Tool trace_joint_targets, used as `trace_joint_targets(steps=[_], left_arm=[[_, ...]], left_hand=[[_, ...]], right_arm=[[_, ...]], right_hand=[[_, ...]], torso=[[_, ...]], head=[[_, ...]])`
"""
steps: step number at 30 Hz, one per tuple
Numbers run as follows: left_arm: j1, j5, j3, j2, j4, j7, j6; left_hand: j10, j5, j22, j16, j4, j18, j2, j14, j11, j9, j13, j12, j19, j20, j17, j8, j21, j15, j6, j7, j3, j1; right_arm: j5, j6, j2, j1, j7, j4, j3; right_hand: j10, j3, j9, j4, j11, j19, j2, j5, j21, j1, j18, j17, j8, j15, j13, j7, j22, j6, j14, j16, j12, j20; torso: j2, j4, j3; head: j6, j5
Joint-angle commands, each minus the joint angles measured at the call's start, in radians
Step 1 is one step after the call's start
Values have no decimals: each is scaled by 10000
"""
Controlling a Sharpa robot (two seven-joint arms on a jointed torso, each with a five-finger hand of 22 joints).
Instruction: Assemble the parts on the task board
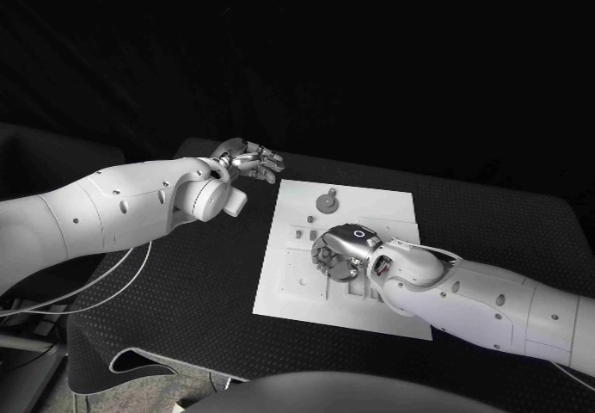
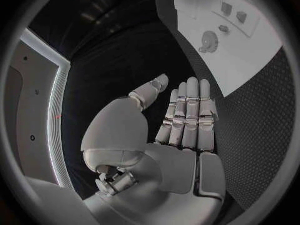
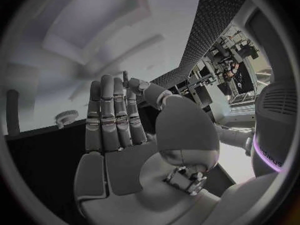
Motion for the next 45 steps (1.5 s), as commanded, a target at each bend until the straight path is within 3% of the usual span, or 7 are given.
trace_joint_targets(steps=[1,7,16,34,38,45], left_arm=[[18,21,8,16,18,52,57],[19,21,8,18,19,47,58],[33,21,8,18,28,33,63],[51,20,8,16,48,-5,96],[53,20,8,6,46,-12,102],[53,20,7,-11,42,-24,116]], left_hand=[[-103,28,-14,-56,8,-31,-3,31,-1,-10,-9,-20,-6,39,17,69,-60,56,-64,-14,-76,-49],[-105,29,-17,-64,7,-31,-3,31,-1,-11,-10,-19,-7,39,27,72,-61,56,-66,-14,-75,-47],[-107,29,-19,-72,6,-30,-3,32,-1,-11,-11,-17,-8,38,38,75,-61,56,-69,-13,-74,-44],[-115,27,-24,-90,10,-32,-13,33,2,-14,-14,-15,-10,41,62,79,-61,58,-80,-10,-79,-51],[-118,26,-26,-95,10,-33,-16,31,3,-15,-15,-15,-12,41,67,79,-62,59,-84,-9,-81,-53],[-126,25,-29,-107,11,-34,-23,27,6,-18,-18,-17,-17,43,76,79,-64,61,-93,-6,-84,-57]], right_arm=[[-121,177,16,-8,42,-2,-12],[-122,231,30,-8,34,-18,-45],[-405,903,90,-8,-258,-30,-92],[-592,1160,228,-6,-540,-114,-147],[-455,1010,188,-5,-505,-153,-148],[-261,851,136,-3,-434,-172,-149]], right_hand=[[26,-18,15,-60,-1,49,108,35,-65,29,133,16,16,-66,11,44,16,21,-24,-8,-67,35],[26,-16,20,-64,-1,49,113,35,-71,24,133,17,12,-65,18,45,18,19,-25,-10,-73,36],[22,-15,26,-71,2,44,127,36,-81,13,133,19,4,-63,28,46,23,16,-31,-15,-84,39],[-62,-25,47,-78,46,-31,145,35,-168,-90,130,19,-71,-23,68,85,40,-60,-117,-73,-181,73],[-246,-40,61,-78,135,-177,58,34,-290,-174,123,-5,-194,57,91,169,62,-235,-290,-178,-331,121],[-762,-277,15,-14,386,-414,-416,28,-242,-270,92,-25,-557,263,89,417,445,-809,-723,-366,-687,164]], torso=[[1,-2,-1],[1,-1,-1],[4,-1,-1],[0,-1,-1],[1,-4,1],[-2,-3,6]], head=[[-3,8],[-20,21],[-55,24],[-64,-3],[-72,-28],[-48,-52]])
